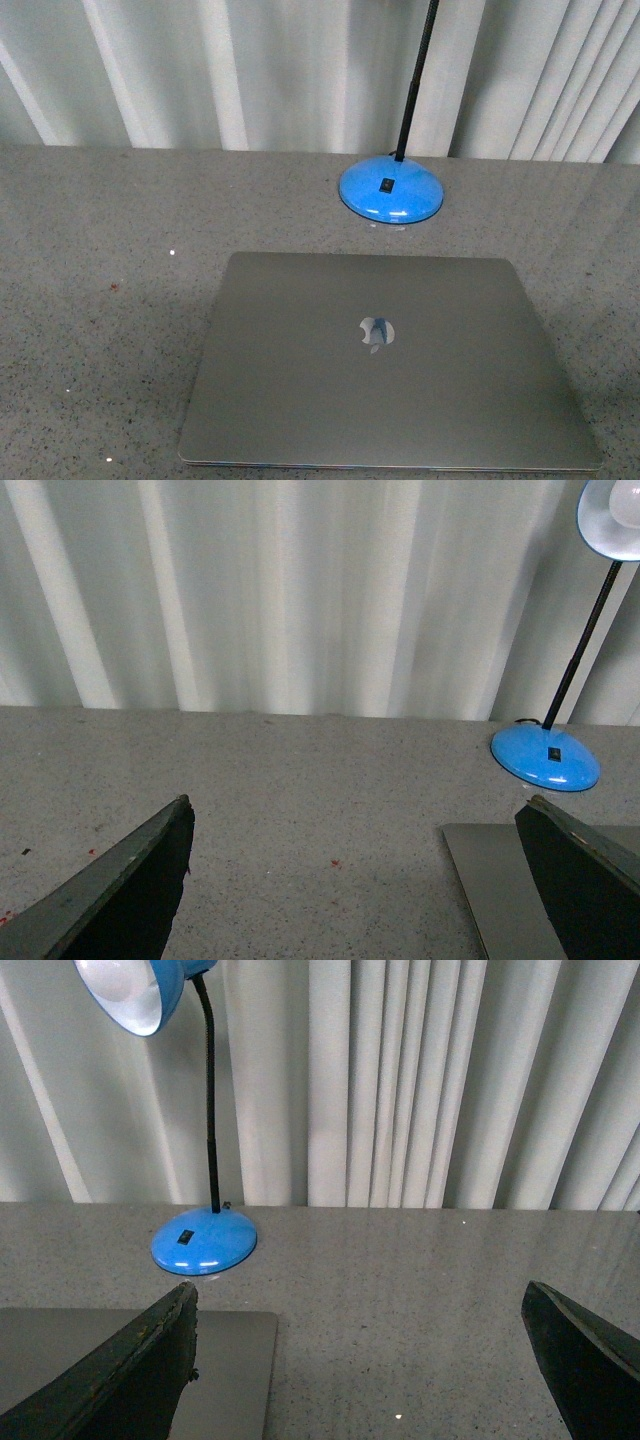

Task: Close laptop

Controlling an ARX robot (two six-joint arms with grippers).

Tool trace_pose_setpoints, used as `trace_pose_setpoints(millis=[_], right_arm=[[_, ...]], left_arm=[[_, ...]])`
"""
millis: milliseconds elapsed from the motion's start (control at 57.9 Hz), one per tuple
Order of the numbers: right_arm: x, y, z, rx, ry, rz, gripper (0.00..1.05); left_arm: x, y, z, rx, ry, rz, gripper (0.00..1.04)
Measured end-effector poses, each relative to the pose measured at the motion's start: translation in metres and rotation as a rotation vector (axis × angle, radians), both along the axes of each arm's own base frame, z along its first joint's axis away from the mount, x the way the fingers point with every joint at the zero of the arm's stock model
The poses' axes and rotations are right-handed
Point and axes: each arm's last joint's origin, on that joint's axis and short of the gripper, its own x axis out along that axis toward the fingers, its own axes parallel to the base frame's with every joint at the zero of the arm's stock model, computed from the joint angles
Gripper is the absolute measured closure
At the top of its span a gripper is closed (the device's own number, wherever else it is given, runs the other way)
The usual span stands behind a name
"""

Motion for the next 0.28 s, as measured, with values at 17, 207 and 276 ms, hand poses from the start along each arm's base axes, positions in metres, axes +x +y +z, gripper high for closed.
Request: trace_pose_setpoints(millis=[17,207,276], right_arm=[[0.0,0.0,0.0,0.0,0.0,0.0,0.07],[0.0,0.0,0.0,0.0,0.0,0.0,0.07],[0.0,0.0,0.0,0.0,0.0,0.0,0.07]], left_arm=[[0.0,0.0,0.0,0.0,0.0,0.0,0.07],[0.0,0.0,0.0,0.0,0.0,0.0,0.07],[0.0,0.0,0.0,0.0,0.0,0.0,0.07]])
